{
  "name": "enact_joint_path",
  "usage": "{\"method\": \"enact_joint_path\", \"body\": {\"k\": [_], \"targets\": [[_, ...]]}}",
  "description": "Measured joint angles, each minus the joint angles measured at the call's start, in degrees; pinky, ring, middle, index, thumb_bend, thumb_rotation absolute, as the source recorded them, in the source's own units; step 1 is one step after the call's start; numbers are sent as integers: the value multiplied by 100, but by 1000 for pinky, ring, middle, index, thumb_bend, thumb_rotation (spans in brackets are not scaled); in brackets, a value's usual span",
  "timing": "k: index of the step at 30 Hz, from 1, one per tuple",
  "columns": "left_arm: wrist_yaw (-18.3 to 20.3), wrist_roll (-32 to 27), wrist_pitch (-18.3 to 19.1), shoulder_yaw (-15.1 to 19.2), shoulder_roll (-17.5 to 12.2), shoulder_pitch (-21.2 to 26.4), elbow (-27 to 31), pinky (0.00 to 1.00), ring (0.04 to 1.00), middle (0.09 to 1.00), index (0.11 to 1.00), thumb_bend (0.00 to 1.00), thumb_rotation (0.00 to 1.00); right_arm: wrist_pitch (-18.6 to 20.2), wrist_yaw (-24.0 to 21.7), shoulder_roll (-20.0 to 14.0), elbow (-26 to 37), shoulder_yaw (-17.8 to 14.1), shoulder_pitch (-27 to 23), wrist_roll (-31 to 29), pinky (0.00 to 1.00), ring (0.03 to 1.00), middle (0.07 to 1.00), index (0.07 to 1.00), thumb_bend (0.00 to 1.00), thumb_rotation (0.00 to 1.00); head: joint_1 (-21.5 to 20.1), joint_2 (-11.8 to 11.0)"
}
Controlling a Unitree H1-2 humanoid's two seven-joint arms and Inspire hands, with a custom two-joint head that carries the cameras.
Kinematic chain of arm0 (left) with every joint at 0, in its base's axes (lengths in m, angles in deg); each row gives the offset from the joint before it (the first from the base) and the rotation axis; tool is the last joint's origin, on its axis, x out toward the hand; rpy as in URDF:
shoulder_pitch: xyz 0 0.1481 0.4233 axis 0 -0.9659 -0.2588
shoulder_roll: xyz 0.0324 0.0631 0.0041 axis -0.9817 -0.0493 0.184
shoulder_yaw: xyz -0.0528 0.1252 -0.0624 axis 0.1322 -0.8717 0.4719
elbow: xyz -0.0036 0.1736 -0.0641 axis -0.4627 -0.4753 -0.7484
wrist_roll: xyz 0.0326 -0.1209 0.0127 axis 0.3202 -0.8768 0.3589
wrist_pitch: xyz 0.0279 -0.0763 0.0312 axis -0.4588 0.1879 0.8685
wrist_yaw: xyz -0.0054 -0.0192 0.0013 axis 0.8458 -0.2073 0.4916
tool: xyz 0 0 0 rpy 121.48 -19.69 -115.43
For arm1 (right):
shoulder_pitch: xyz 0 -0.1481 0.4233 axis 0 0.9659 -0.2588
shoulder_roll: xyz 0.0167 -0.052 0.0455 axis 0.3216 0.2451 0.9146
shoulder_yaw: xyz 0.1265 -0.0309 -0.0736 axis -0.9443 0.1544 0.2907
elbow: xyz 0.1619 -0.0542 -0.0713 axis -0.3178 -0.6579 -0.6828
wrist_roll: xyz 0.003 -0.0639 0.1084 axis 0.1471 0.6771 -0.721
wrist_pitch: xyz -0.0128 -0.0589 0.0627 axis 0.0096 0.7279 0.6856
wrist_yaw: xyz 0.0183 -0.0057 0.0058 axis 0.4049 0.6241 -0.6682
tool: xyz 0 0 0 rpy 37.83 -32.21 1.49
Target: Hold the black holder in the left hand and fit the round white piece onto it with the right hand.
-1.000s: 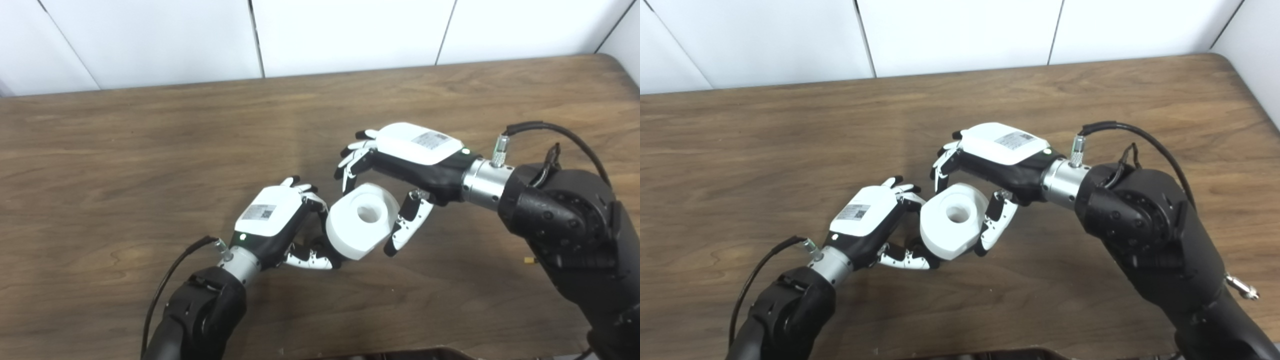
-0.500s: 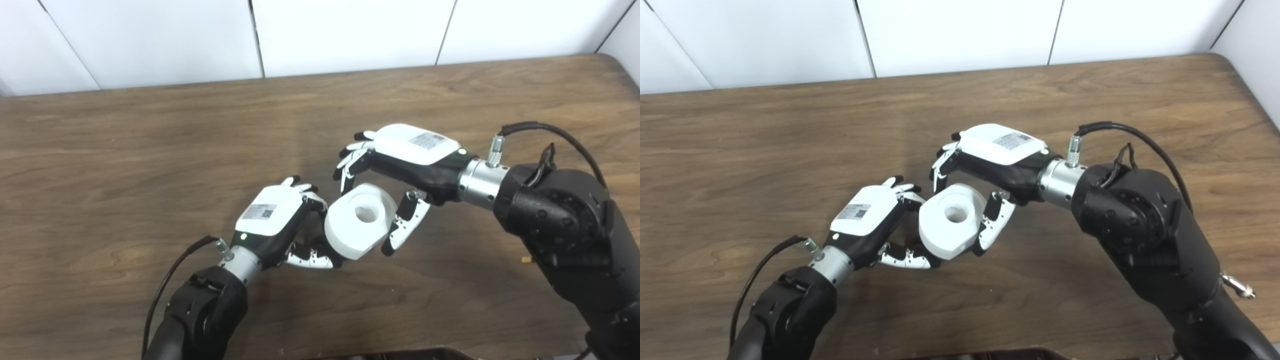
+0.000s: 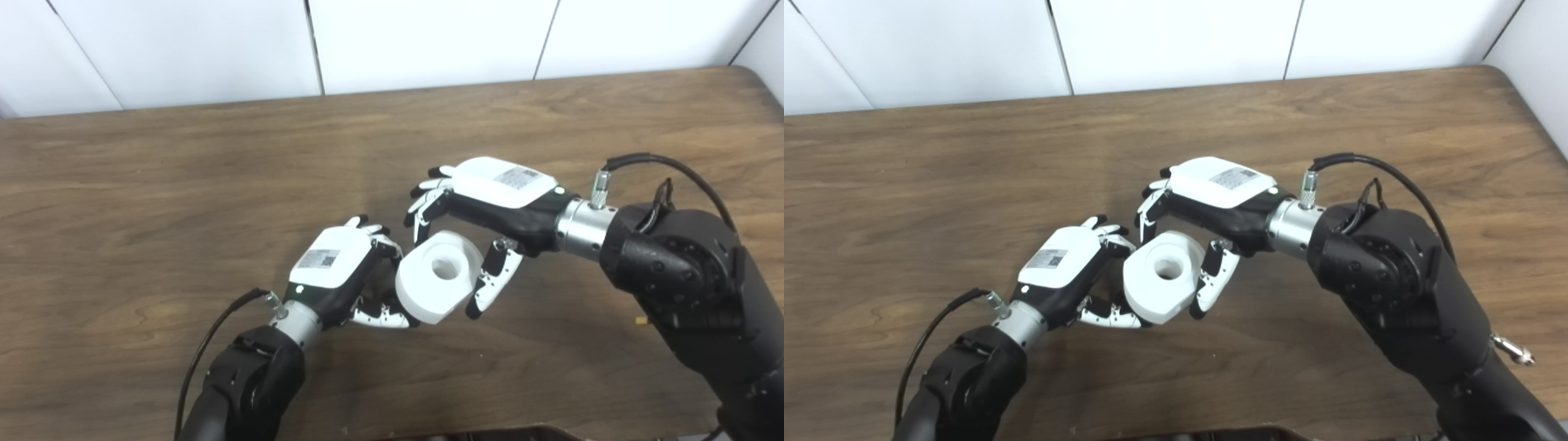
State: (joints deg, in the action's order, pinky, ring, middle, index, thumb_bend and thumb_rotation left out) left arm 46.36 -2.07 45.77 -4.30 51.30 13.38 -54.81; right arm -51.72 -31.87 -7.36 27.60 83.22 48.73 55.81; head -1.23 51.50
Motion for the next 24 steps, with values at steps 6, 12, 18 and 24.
{"method": "enact_joint_path", "body": {"k": [6, 12, 18, 24], "targets": [[-4, 4, 45, -24, 8, 17, 0, 995, 888, 801, 487, 520, 63, -70, 9, 2, -33, 14, 1, 5, 1000, 900, 780, 480, 525, 144, -9, -26], [-3, 9, 81, -51, 7, 39, 0, 997, 890, 801, 487, 520, 63, -139, 71, 1, -69, 20, 33, 12, 1000, 901, 782, 481, 526, 142, 0, -26], [-5, 12, 84, -60, 7, 39, 0, 997, 890, 800, 487, 520, 62, -256, 76, 1, -85, 20, 121, 7, 1000, 914, 792, 482, 525, 142, 0, -35], [-3, 12, 95, -64, 7, 41, 0, 996, 889, 799, 487, 520, 62, -279, 82, 21, -100, 19, 136, 14, 1000, 910, 790, 482, 525, 142, 9, -53]]}}
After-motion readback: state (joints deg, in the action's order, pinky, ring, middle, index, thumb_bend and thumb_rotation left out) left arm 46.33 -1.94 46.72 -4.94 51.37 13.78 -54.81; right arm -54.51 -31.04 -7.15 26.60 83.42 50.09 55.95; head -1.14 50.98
